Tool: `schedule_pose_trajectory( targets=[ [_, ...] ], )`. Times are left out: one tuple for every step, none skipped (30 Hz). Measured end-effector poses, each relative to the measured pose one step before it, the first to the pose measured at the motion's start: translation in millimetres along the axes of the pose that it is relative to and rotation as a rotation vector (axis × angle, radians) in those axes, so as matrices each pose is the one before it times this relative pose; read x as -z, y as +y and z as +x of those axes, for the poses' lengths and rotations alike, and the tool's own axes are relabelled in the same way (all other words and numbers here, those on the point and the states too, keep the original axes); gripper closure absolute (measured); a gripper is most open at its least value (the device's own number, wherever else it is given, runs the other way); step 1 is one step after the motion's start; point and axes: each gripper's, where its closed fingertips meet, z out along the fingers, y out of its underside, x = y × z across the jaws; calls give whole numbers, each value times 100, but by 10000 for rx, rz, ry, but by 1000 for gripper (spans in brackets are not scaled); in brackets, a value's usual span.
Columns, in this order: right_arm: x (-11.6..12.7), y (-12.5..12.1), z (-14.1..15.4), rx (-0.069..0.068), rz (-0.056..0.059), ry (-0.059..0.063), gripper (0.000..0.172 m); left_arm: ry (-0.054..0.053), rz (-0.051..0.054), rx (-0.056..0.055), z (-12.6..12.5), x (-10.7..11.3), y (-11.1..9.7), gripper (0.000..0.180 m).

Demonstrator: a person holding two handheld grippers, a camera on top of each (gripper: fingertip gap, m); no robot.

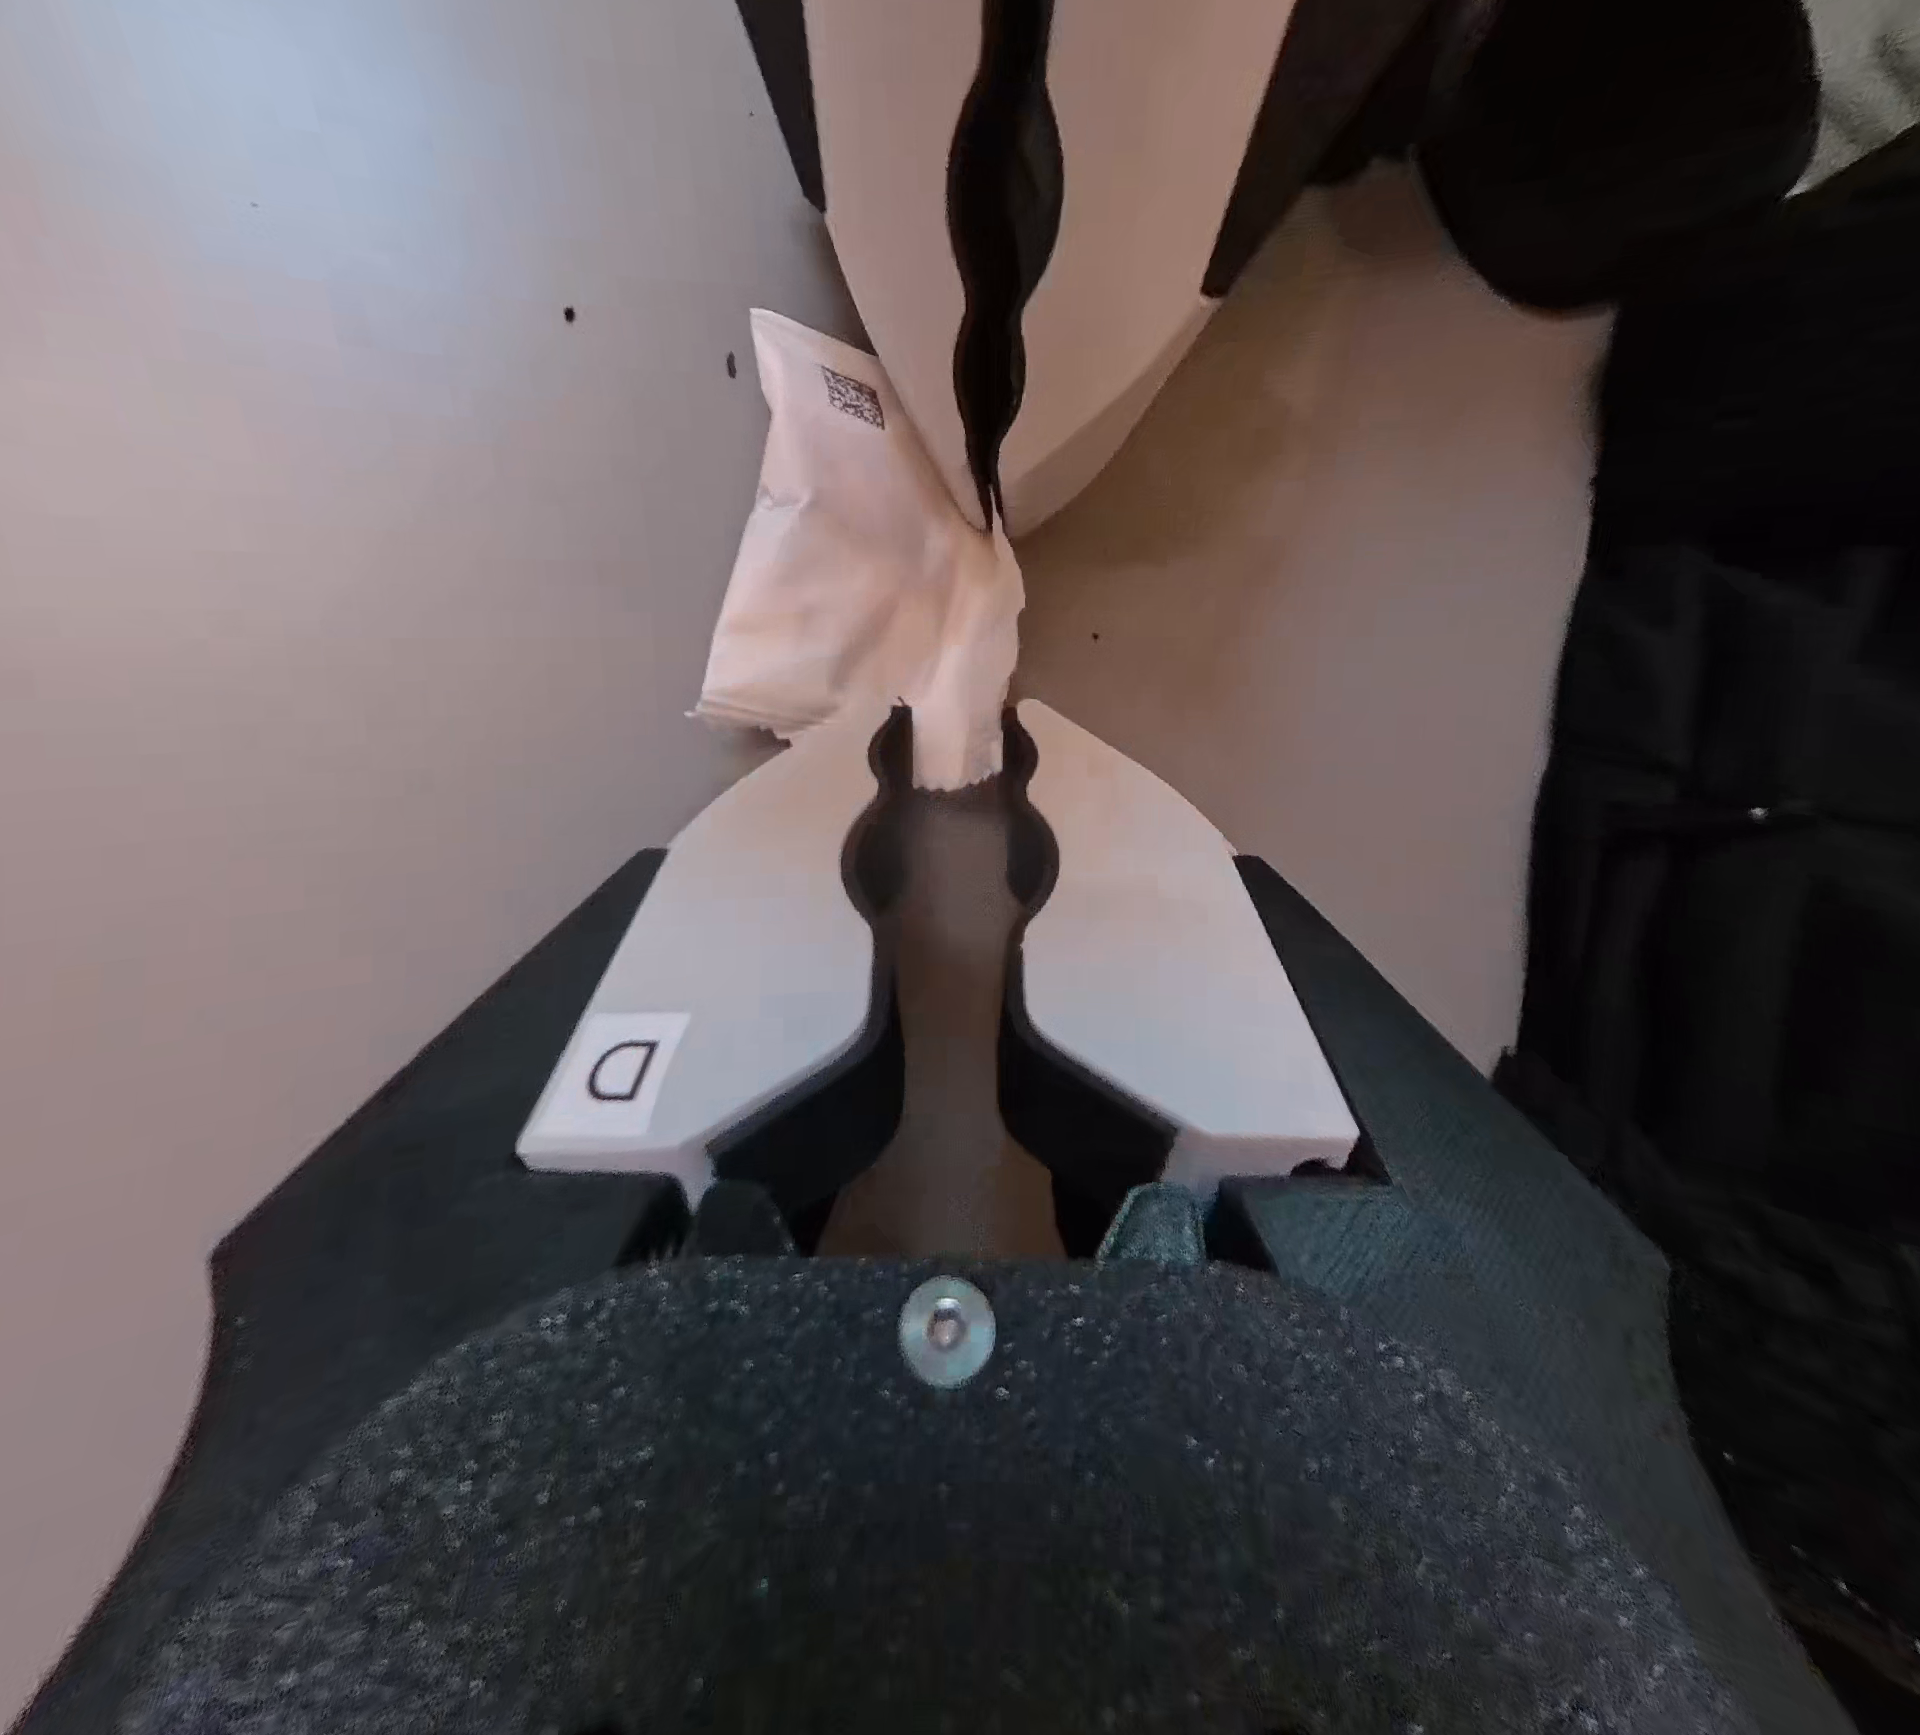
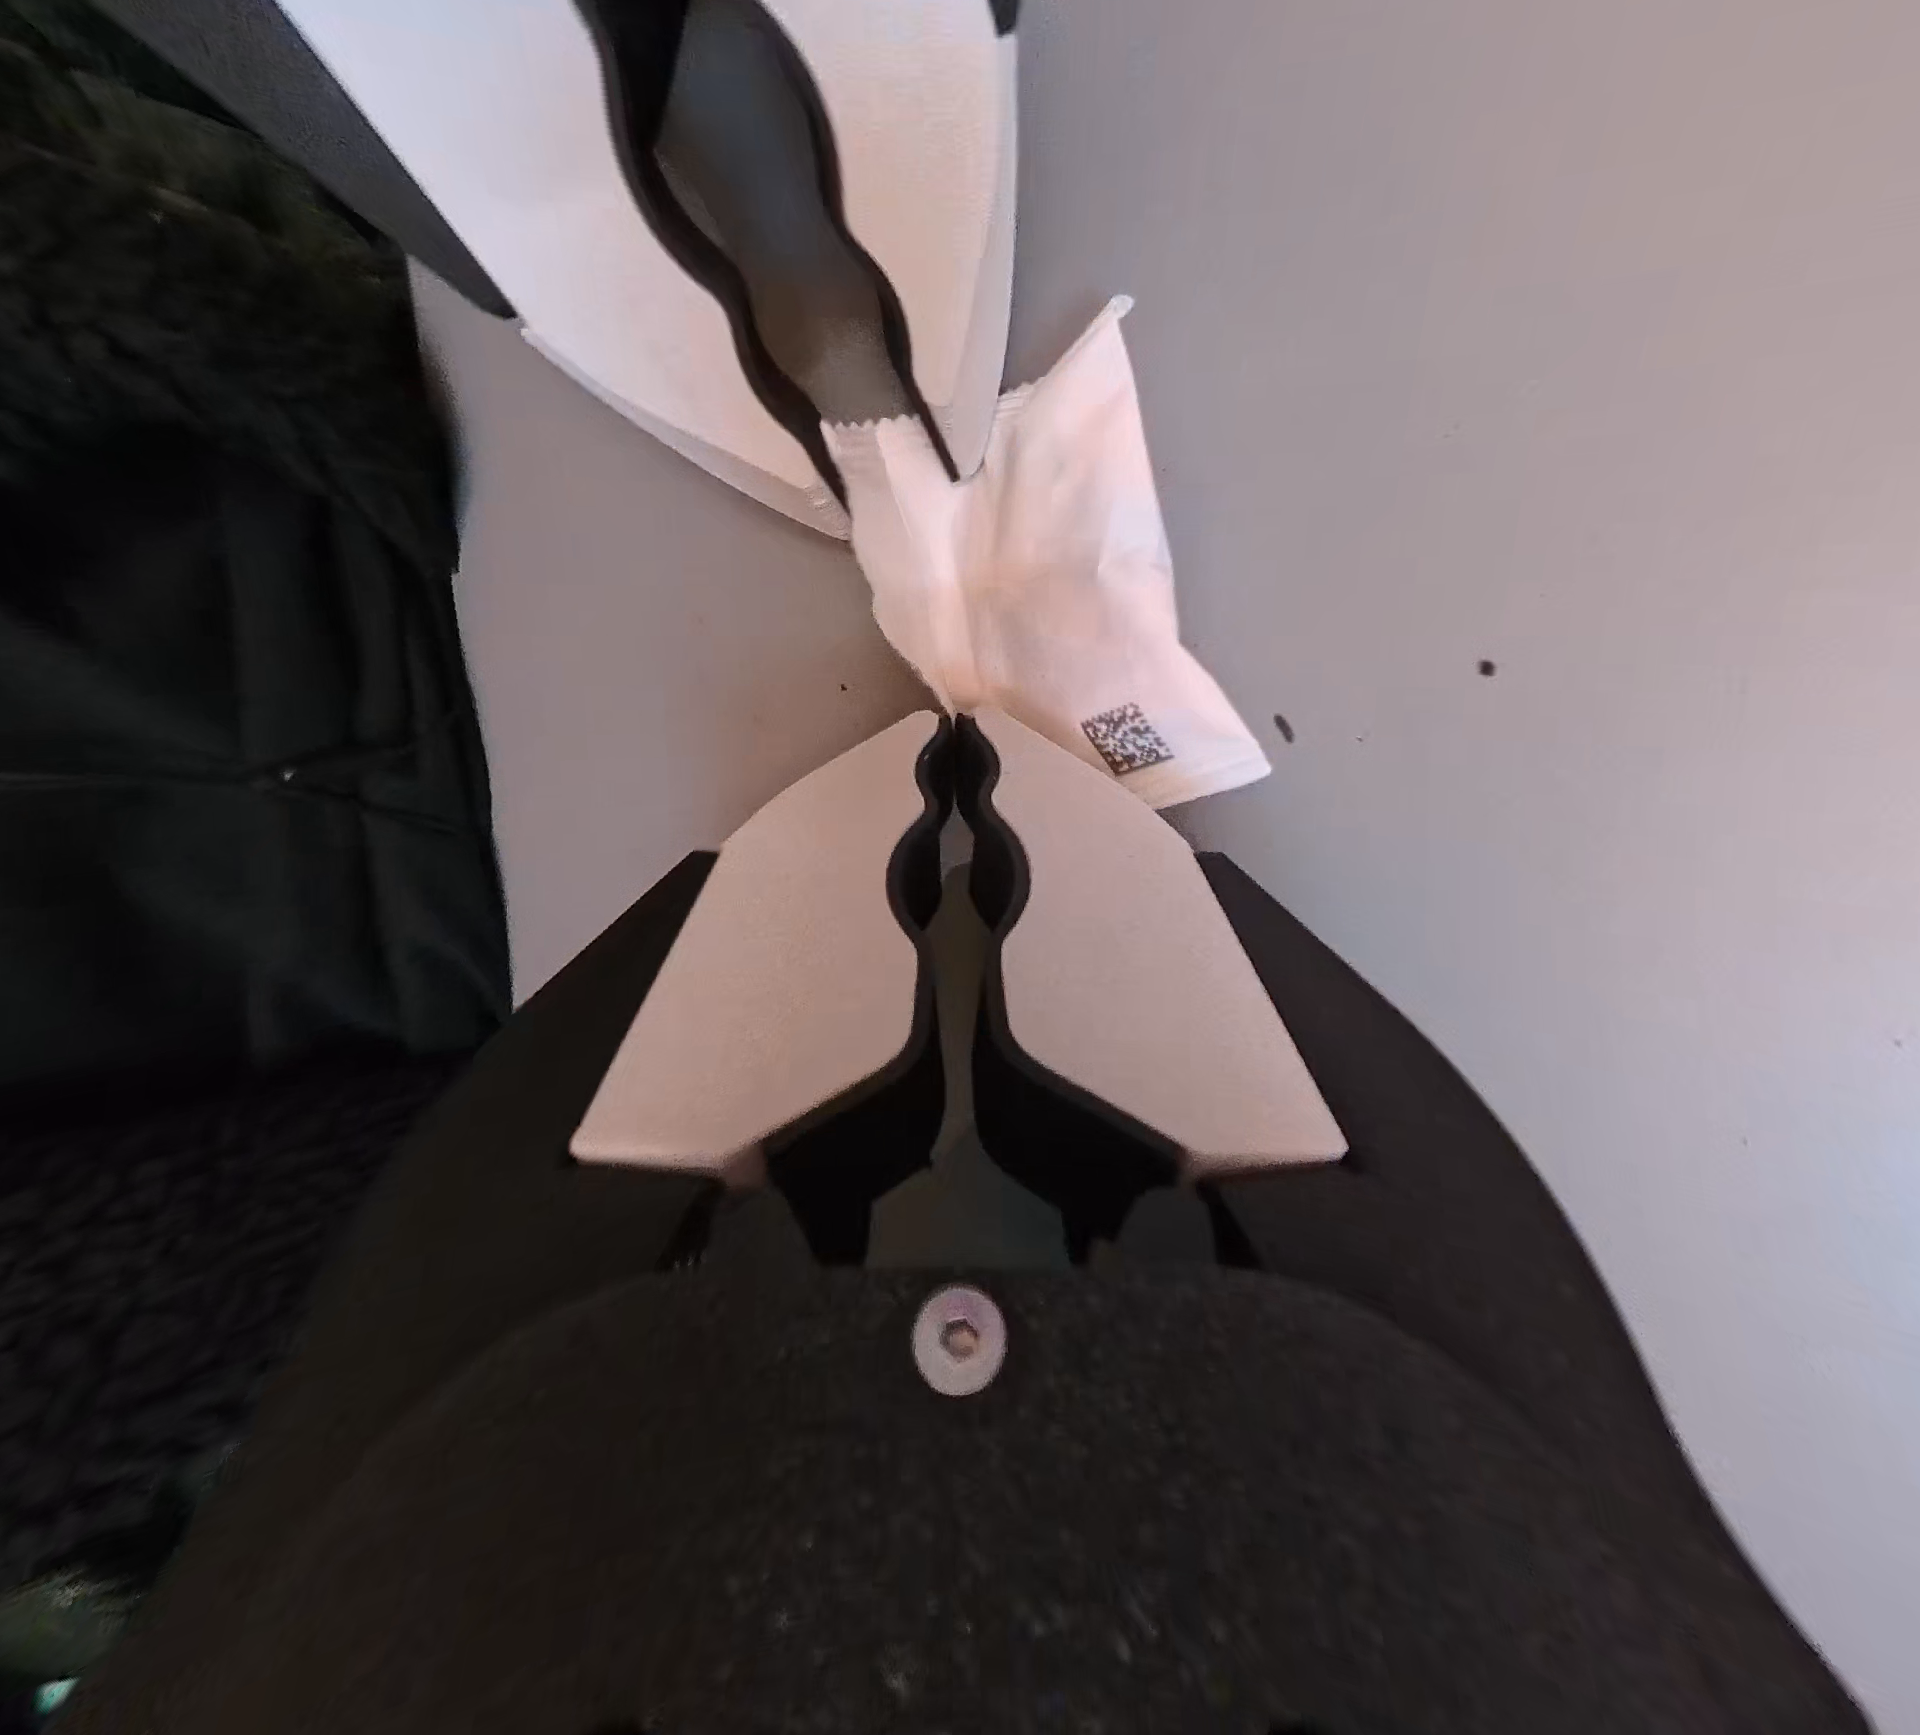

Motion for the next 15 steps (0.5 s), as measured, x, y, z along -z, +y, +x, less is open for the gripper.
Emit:
schedule_pose_trajectory(
  targets=[
    [-1,6,-14,-112,-81,-113,172,-234,101,-75,-82,-12,6,167],
    [-7,8,-10,-110,-27,-126,172,-159,84,26,-156,-10,15,169],
    [-9,-28,3,-112,47,-129,172,155,170,296,62,5,-116,171],
    [32,-23,48,-88,96,-114,172,211,141,682,-140,-18,-79,173],
    [60,-63,96,-132,170,-105,172,273,112,693,-262,-52,-41,176],
    [22,-40,7,-160,178,-154,172,380,37,566,-128,-73,30,178],
    [-15,-28,-11,-151,157,-115,172,297,-28,430,-59,-51,5,180],
    [8,-13,-26,-122,118,-31,172,123,-91,171,-30,-6,-12,180],
    [3,-6,-4,-86,73,55,172,26,-158,56,-52,-26,6,180],
    [20,10,20,5,49,112,172,40,-155,82,-40,-25,-35,180],
    [37,-8,53,83,52,149,172,52,-166,72,-32,-26,-25,180],
    [36,-8,97,217,58,241,172,-3,-168,37,-45,-11,-34,180],
    [51,-25,114,351,56,349,172,-99,-133,-20,-66,-16,-61,180],
    [83,-52,199,531,63,488,171,-176,-104,-71,-88,7,-87,180],
    [131,-73,202,637,76,567,171,-199,-29,-47,-147,16,-148,180]
  ],
)
